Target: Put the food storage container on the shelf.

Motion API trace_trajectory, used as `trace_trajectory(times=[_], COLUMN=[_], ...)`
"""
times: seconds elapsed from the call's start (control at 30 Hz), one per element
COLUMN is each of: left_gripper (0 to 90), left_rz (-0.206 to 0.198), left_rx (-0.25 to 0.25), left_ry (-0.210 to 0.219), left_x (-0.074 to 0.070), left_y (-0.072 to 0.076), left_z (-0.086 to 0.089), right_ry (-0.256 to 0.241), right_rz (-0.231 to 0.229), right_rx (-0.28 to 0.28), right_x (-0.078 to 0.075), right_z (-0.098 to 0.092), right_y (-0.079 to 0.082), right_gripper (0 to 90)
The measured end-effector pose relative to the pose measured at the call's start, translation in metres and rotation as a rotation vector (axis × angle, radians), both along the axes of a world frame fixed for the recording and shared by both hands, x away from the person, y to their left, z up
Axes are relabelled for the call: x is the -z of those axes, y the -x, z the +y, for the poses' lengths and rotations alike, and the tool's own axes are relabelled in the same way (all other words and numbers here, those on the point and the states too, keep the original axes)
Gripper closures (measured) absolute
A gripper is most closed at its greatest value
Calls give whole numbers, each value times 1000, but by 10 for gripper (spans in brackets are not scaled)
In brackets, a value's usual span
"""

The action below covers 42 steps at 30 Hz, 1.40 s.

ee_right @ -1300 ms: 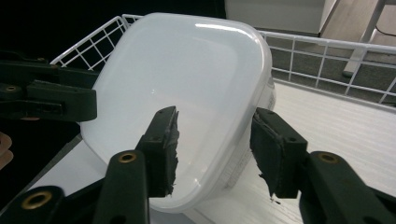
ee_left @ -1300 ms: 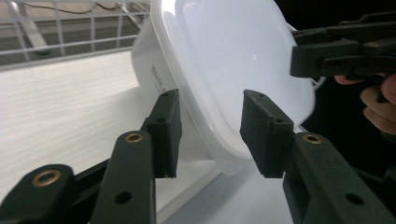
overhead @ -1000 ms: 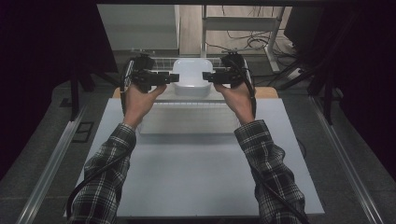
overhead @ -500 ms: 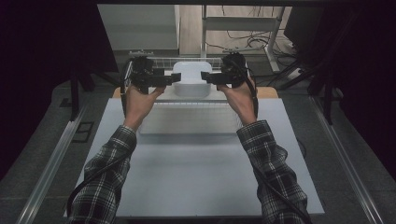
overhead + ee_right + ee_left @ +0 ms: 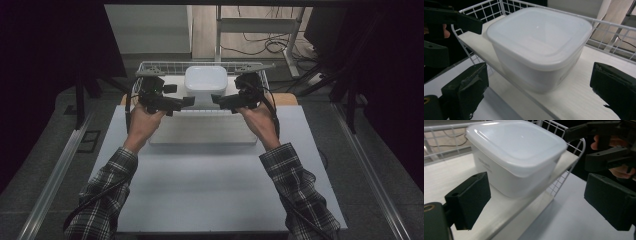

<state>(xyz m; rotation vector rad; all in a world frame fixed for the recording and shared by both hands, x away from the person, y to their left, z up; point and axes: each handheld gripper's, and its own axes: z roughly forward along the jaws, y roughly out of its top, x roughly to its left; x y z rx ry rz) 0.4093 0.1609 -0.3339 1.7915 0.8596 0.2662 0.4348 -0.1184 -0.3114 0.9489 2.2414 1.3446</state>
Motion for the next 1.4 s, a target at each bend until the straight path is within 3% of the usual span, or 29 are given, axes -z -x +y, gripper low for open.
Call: trace_trajectory(times=[0.3, 0.73, 1.03, 1.17, 1.4], left_gripper=[51, 47, 41, 41, 41], left_rz=[-9, -20, -9, -2, 2], left_rx=[43, 77, 107, 113, 122], left_ry=[22, -6, 1, 8, -19], left_x=[14, 33, 44, 51, 64], left_y=[15, 38, 50, 55, 64], left_z=[2, -1, -5, -6, -9], right_ry=[14, 29, 44, 39, 22], right_rz=[-1, -2, -4, -9, -11], right_rx=[-22, -48, -67, -76, -94], right_x=[10, 23, 33, 37, 46], right_z=[-3, -10, -17, -19, -23], right_y=[12, 31, 41, 47, 57], right_gripper=[11, 10, 10, 8, 6])
